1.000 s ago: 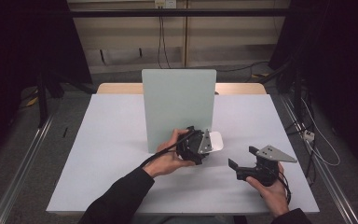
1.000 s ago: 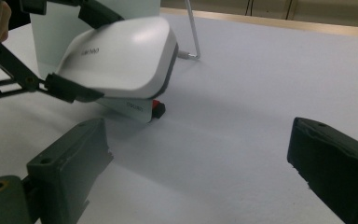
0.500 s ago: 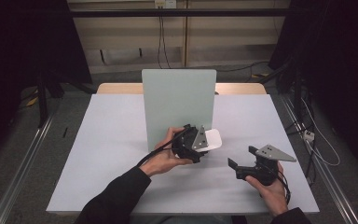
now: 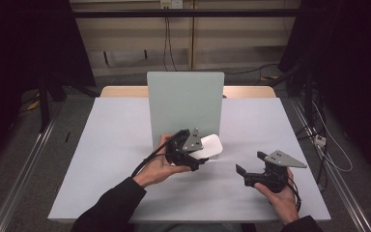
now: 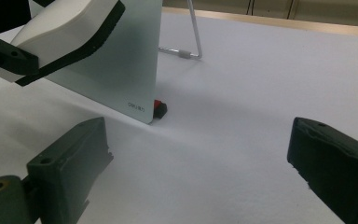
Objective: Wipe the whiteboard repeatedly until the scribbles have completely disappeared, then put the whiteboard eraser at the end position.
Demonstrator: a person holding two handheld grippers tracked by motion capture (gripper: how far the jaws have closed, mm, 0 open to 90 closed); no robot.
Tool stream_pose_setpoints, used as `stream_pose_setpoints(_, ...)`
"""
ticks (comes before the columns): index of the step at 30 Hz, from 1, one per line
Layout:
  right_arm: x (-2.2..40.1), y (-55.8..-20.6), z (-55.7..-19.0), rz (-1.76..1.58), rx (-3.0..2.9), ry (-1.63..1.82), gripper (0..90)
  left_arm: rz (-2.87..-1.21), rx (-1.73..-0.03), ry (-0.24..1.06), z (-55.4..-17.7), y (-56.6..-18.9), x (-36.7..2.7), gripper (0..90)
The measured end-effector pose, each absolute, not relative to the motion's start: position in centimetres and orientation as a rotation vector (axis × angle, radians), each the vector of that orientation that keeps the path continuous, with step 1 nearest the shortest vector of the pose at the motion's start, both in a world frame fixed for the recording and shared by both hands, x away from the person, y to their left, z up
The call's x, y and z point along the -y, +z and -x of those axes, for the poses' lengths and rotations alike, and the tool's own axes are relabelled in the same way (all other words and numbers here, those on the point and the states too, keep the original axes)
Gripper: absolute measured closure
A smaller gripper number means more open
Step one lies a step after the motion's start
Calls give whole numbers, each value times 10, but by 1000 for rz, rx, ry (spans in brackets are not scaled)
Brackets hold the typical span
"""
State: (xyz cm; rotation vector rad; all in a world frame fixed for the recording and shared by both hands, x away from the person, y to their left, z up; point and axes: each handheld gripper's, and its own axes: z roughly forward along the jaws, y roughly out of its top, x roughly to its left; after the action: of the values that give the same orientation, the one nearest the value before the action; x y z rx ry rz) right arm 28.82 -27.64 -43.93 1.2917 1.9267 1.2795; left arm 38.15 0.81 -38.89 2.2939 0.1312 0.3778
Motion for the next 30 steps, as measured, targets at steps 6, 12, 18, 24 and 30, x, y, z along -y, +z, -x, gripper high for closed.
stream_pose_setpoints(6, 276, -440, -290, -1293, -1927, 1290, 49, -2274, -178, 354, -384, -383, -19, 311)
stream_pose_setpoints(12, 272, -440, -295, -1284, -1938, 1288, 49, -2264, -204, 282, -385, -378, -33, 311)
stream_pose_setpoints(18, 276, -440, -293, -1300, -1922, 1291, 48, -2286, -247, 235, -384, -381, -45, 311)
stream_pose_setpoints(24, 274, -439, -291, -1286, -1936, 1285, 48, -2310, -265, 223, -382, -385, -54, 311)
stream_pose_setpoints(30, 276, -440, -290, -1290, -1928, 1287, 48, -2362, -271, 181, -378, -389, -56, 311)
